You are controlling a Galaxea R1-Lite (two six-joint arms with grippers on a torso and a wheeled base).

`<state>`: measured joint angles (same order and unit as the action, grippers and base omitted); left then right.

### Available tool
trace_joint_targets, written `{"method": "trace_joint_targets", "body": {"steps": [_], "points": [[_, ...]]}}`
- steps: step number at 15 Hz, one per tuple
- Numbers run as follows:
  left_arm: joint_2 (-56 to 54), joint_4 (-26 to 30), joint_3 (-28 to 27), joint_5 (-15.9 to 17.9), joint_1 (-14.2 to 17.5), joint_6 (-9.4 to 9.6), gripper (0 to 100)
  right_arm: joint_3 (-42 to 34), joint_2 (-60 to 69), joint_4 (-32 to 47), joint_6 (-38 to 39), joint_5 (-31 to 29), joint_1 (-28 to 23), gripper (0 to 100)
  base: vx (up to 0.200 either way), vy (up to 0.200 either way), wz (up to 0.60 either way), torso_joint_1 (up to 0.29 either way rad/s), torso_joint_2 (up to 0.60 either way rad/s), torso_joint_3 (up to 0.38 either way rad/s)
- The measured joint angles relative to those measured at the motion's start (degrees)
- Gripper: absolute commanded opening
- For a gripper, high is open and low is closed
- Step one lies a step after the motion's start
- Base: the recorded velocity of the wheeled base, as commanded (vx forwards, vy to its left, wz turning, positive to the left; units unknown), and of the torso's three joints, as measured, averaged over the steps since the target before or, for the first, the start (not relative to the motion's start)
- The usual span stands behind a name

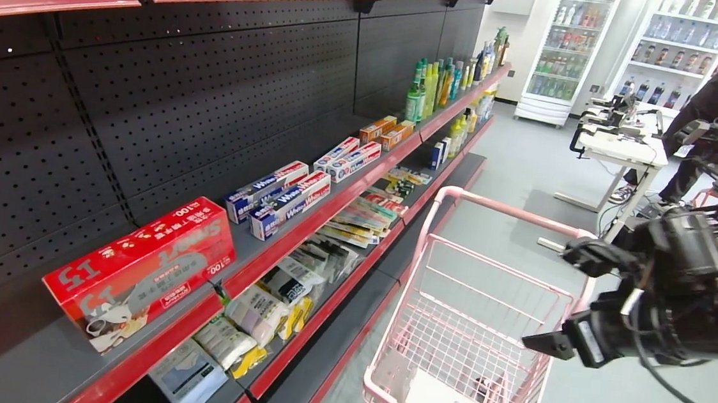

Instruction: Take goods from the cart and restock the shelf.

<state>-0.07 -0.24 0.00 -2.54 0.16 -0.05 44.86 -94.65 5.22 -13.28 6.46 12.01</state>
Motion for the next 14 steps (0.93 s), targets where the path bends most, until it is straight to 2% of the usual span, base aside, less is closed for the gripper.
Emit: {"method": "trace_joint_targets", "body": {"steps": [2,4,6,8,14], "points": [[0.0,0.0,0.0,0.0,0.0,0.0,100,4.6,-11.4,-1.0,-5.7,0.6,3.0,100,0.0,0.0,0.0,0.0,0.0,0.0],[0.0,0.0,0.0,0.0,0.0,0.0,100,8.5,-19.7,-2.3,-8.2,-0.1,6.3,100,0.0,0.0,0.0,0.0,0.0,0.0],[0.0,0.0,0.0,0.0,0.0,-0.02,100,9.9,-26.0,-2.8,-8.8,-3.5,9.6,100,0.0,0.0,0.0,0.0,0.0,0.0],[0.0,0.0,0.0,0.0,0.0,0.0,100,10.5,-30.2,-3.2,-8.9,-5.6,11.7,100,0.0,0.0,0.0,0.0,0.0,0.0],[0.0,0.1,0.0,0.2,0.0,0.05,100,13.3,-36.0,-3.4,-8.9,-6.1,14.5,100,0.0,0.0,0.0,-0.049,0.1,0.054]]}}
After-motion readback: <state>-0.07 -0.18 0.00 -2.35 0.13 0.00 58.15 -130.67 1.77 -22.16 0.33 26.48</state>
